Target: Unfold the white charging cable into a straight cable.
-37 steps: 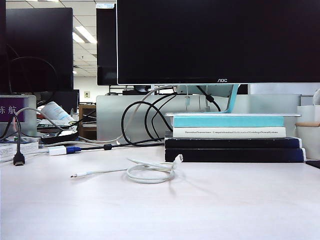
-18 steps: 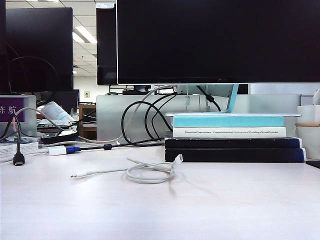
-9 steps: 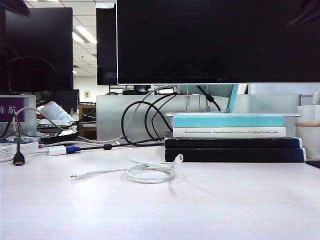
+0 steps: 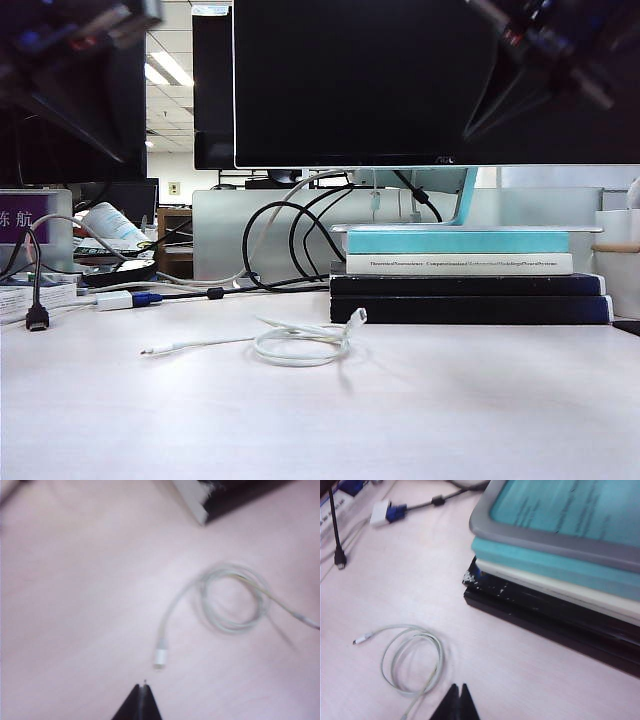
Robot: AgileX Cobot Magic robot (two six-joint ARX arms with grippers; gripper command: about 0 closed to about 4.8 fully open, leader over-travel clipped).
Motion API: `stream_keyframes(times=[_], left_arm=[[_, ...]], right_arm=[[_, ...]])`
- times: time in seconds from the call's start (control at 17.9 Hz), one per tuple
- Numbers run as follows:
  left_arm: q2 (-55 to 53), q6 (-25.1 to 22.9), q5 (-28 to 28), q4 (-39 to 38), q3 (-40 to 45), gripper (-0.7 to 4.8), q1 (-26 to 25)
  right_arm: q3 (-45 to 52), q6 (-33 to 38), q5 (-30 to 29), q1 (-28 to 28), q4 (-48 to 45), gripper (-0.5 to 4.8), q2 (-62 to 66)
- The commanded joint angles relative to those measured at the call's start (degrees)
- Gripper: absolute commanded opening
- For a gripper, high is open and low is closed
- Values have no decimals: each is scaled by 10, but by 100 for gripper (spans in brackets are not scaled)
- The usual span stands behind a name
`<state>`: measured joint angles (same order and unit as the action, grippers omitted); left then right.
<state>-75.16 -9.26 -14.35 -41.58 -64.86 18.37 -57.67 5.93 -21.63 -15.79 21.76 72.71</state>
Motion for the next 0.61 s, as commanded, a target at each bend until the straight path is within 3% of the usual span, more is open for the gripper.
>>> stream_keyframes(times=[0.06, 0.17, 0.45, 0.56, 0.61], left_arm=[[-21, 10, -12, 5, -9, 44, 12], [-37, 16, -13, -7, -19, 192, 22], [-72, 16, -13, -32, -49, 219, 53], [-88, 16, -12, -48, -60, 404, 62], [-101, 15, -22, -64, -66, 479, 66]], right_arm=[[-4, -26, -43, 0, -10, -6, 24], [-4, -30, -45, -1, -10, -6, 35], [-36, -36, -68, -1, -9, -6, 95], [-58, -45, -91, -2, -7, 13, 135], [-72, -45, -109, -2, -6, 81, 161]])
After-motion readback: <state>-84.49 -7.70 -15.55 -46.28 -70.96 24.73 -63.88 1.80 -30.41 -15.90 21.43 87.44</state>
